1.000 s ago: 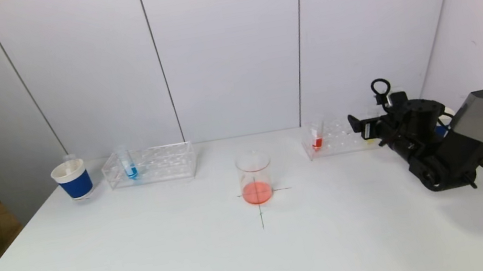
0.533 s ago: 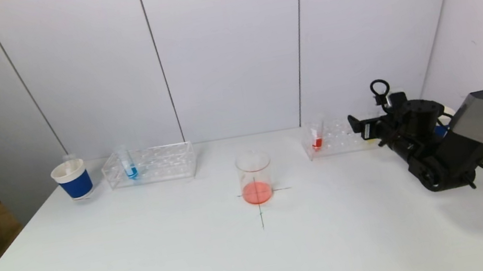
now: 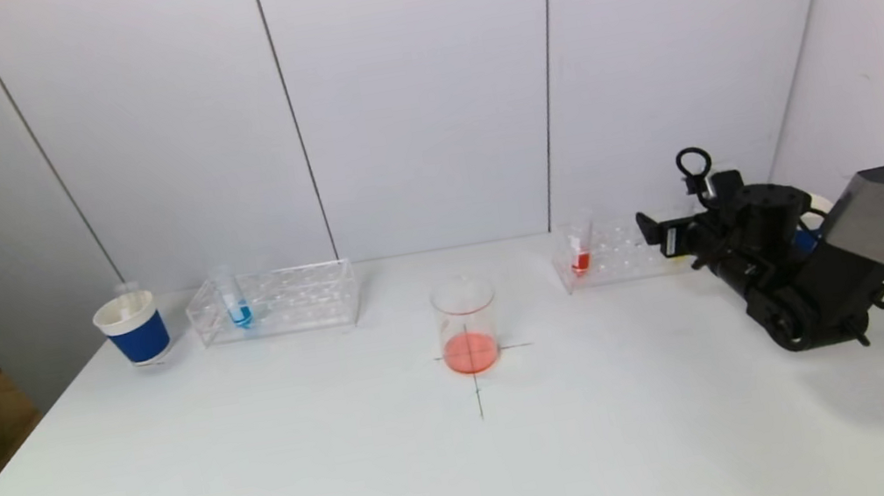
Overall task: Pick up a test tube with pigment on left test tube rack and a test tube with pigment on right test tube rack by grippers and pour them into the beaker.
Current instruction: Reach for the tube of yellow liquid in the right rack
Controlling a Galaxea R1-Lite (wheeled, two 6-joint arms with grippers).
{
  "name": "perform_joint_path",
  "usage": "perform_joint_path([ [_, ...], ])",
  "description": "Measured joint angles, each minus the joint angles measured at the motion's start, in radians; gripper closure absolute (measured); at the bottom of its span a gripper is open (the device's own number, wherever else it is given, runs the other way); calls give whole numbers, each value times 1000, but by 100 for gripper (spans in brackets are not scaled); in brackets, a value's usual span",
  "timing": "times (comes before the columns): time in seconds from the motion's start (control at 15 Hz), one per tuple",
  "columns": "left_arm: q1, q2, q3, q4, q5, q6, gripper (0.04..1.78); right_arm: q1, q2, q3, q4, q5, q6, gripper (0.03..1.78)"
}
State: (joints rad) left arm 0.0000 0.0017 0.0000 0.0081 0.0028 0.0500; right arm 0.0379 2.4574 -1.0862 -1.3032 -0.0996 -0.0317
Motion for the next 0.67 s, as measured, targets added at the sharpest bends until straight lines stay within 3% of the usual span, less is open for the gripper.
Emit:
perform_joint_path([
  [0.33, 0, 0, 0, 0, 0, 0, 6, 0, 2, -4, 1, 0, -3, 14],
  [0.53, 0, 0, 0, 0, 0, 0, 6, 0, 2, -4, 0, -1, -5, 45],
  [0.67, 0, 0, 0, 0, 0, 0, 6, 0, 2, -4, 0, -1, -5, 81],
])
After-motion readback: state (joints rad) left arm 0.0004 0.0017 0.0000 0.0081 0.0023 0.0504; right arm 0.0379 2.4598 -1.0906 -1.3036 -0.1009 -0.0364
